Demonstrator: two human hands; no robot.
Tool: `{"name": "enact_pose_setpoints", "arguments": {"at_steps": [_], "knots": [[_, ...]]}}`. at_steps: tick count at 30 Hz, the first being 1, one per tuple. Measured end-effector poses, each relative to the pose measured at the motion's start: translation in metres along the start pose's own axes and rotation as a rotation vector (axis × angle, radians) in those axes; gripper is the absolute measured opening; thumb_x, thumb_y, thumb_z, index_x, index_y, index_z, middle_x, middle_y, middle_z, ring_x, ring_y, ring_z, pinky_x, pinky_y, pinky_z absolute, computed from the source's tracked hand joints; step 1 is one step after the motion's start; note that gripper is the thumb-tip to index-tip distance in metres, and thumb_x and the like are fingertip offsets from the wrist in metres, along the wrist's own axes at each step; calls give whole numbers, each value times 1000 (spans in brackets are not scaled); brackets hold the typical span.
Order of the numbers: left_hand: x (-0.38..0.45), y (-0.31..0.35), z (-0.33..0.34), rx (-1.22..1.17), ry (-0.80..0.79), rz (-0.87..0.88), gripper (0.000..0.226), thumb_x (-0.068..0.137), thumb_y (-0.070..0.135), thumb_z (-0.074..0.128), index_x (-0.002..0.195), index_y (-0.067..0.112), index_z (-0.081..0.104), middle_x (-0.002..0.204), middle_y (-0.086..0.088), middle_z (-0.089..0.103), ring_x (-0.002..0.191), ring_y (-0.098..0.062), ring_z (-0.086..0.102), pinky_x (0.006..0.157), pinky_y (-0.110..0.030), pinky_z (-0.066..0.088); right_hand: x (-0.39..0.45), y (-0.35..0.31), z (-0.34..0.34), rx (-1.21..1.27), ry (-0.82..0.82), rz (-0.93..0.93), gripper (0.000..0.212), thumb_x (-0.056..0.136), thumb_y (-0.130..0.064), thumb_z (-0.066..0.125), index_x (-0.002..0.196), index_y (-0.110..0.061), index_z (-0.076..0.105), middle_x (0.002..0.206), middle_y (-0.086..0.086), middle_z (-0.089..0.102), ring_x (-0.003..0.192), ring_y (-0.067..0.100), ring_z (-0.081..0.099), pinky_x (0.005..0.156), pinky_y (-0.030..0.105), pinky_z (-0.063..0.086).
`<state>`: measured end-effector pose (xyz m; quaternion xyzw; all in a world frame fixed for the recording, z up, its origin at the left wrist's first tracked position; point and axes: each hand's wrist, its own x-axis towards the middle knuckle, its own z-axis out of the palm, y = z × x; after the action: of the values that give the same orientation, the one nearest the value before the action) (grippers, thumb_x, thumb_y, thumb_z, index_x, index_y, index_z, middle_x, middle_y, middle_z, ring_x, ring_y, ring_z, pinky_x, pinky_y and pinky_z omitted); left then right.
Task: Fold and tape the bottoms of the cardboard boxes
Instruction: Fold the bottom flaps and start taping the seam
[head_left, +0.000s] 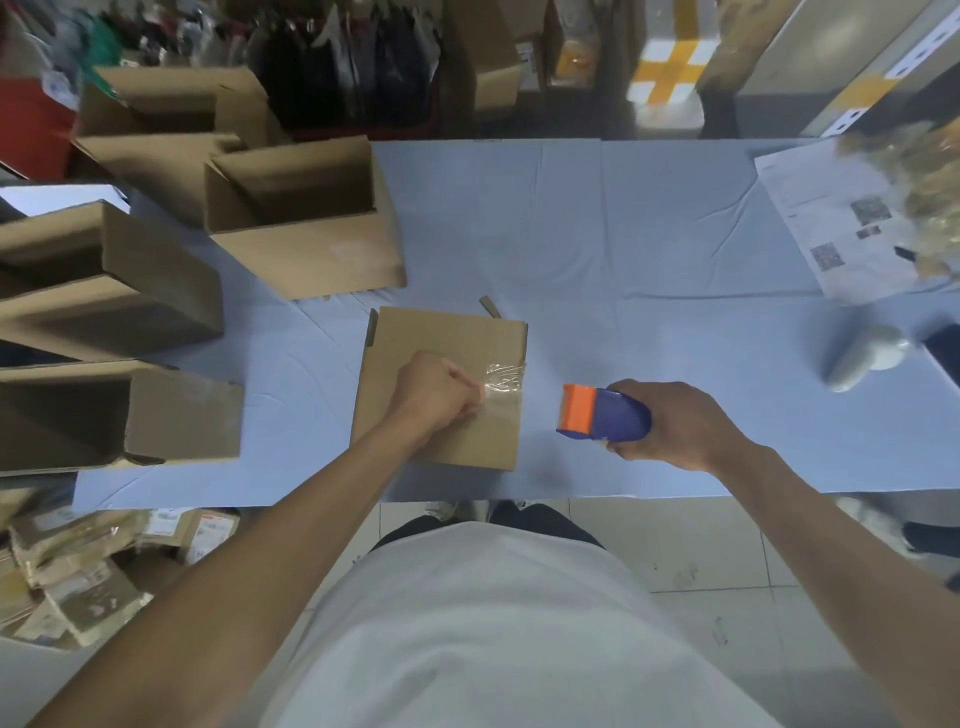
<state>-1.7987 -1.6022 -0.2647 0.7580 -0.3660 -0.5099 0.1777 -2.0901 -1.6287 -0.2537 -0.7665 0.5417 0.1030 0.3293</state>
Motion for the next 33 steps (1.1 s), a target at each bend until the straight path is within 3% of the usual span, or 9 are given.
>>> {"name": "enact_pose_setpoints", "arguments": {"at_steps": [5,10,12,14,16,24,26,29,33], "knots": [[1,-2,9,300,78,69,15,63,21,74,64,6,70,62,-6,68,69,-25,70,60,-37,57,3,1,8,-35,-12,17,49,67,-44,76,112,-42,56,90,-20,64,82,12,60,61,20,38],[-6,17,13,927,169,285,21,85,29,68,93,12,59,88,-7,60,84,-29,59,64,-32,41,18,-17,19,-159,-84,30,45,72,-46,70,112,-34,52,89,-13,62,78,15,56,59,25,38],[-4,18,15,856,21,429,7,94,21,54,99,18,59,99,-6,61,95,-29,57,76,-37,46,26,-27,24,-209,-93,17,45,72,-47,69,110,-30,51,90,-10,63,77,17,56,60,25,40],[-7,19,14,568,-272,361,17,100,29,44,85,36,50,96,9,50,94,-18,44,90,-40,40,33,-38,26,-236,-100,0,45,72,-46,70,109,-28,51,88,-7,61,75,19,55,61,27,42],[-9,20,17,338,-372,231,21,92,36,52,76,31,40,85,12,40,81,-17,36,79,-40,38,40,-46,26,-259,-123,-8,45,71,-46,70,106,-26,51,87,-5,59,74,19,55,62,27,42],[-6,15,26,343,-321,238,27,82,33,61,80,18,38,89,3,42,70,-17,37,62,-33,32,69,-77,11,-423,-200,94,43,63,-54,74,88,-22,60,75,-2,53,68,22,55,56,25,37],[-5,11,28,419,-323,264,21,82,38,55,84,20,43,97,2,44,81,-21,43,68,-34,36,74,-83,20,-463,-193,106,53,62,-63,73,91,-20,62,74,-2,51,64,20,52,57,26,37],[0,1,30,832,-326,430,50,82,51,38,114,20,60,130,-11,42,118,-28,38,94,-41,37,73,-80,14,-383,-144,180,66,61,-79,66,84,-18,55,76,-2,52,69,20,54,59,27,39],[-13,-4,38,1005,-102,678,22,79,18,48,89,17,67,110,-10,40,101,-31,39,79,-37,36,72,-56,-4,-322,68,258,51,84,-58,64,104,-13,51,90,5,58,82,28,58,64,31,40]]}}
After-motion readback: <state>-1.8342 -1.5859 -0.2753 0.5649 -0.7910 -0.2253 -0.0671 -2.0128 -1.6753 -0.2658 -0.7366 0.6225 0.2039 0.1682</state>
